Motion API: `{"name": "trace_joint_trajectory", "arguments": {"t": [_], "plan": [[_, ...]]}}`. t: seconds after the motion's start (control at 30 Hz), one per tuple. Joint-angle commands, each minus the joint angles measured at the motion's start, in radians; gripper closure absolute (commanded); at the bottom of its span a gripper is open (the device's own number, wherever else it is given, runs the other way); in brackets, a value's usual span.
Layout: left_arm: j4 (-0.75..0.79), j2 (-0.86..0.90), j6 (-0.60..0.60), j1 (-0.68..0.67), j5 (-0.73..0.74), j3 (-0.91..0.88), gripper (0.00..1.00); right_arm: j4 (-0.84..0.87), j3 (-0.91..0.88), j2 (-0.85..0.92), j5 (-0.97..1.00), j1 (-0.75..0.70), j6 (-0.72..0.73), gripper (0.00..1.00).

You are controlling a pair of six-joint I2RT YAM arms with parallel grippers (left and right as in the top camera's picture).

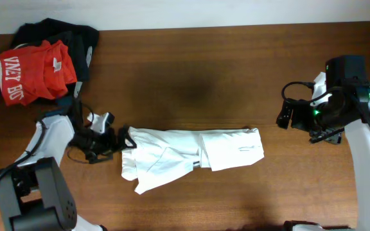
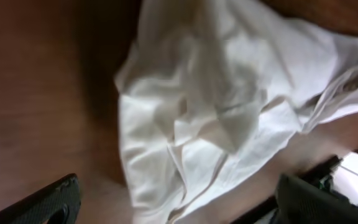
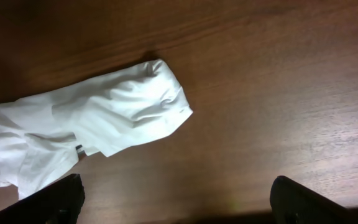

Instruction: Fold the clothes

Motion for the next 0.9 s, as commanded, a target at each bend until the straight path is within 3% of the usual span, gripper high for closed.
{"name": "trace_joint_trajectory", "arguments": {"t": [0.0, 0.1, 0.2, 0.23, 0.27, 0.3, 0.33, 0.37, 0.4, 0.53, 0.67, 0.77, 0.87], "plan": [[0.123, -0.005, 0.031, 0.001, 0.113, -0.123, 0.01, -0.006, 0.018, -0.008, -0.01, -0.005, -0.011, 0.01], [0.212, -0.005, 0.031, -0.002, 0.22, -0.172, 0.01, -0.006, 0.018, -0.008, -0.01, -0.005, -0.011, 0.01], [0.226, -0.005, -0.001, -0.048, 0.154, -0.188, 0.01, -0.008, 0.018, -0.008, -0.01, -0.005, -0.011, 0.01], [0.234, -0.005, -0.014, -0.061, 0.154, -0.188, 0.03, -0.008, 0.018, -0.008, -0.01, -0.005, -0.011, 0.01], [0.243, -0.005, -0.041, -0.078, 0.149, -0.188, 0.11, -0.009, 0.018, -0.008, -0.01, -0.005, -0.011, 0.01], [0.253, -0.005, -0.063, -0.1, 0.148, -0.188, 0.4, -0.016, 0.017, -0.008, -0.011, -0.005, -0.011, 0.01], [0.262, -0.005, -0.073, -0.117, 0.147, -0.188, 0.54, -0.024, 0.017, -0.008, -0.011, -0.005, -0.011, 0.01], [0.267, -0.005, -0.118, -0.128, 0.122, -0.188, 0.82, -0.03, 0.017, -0.008, -0.01, -0.005, -0.011, 0.01], [0.273, -0.005, -0.167, -0.13, 0.082, -0.188, 0.99, -0.032, 0.017, -0.008, -0.01, -0.005, -0.012, 0.01], [0.239, -0.006, -0.297, -0.13, -0.096, -0.145, 0.99, -0.071, 0.016, -0.008, -0.01, -0.005, -0.012, 0.01], [-0.036, -0.024, -0.368, -0.13, -0.359, 0.106, 1.0, -0.077, 0.007, -0.008, -0.01, -0.005, -0.012, 0.01], [-0.2, -0.095, -0.367, -0.151, -0.384, 0.297, 1.0, -0.058, -0.023, -0.008, -0.011, -0.005, -0.011, 0.01], [-0.236, -0.166, -0.367, -0.255, -0.361, 0.338, 1.0, -0.014, -0.083, -0.007, -0.032, -0.005, -0.011, 0.01]]}}
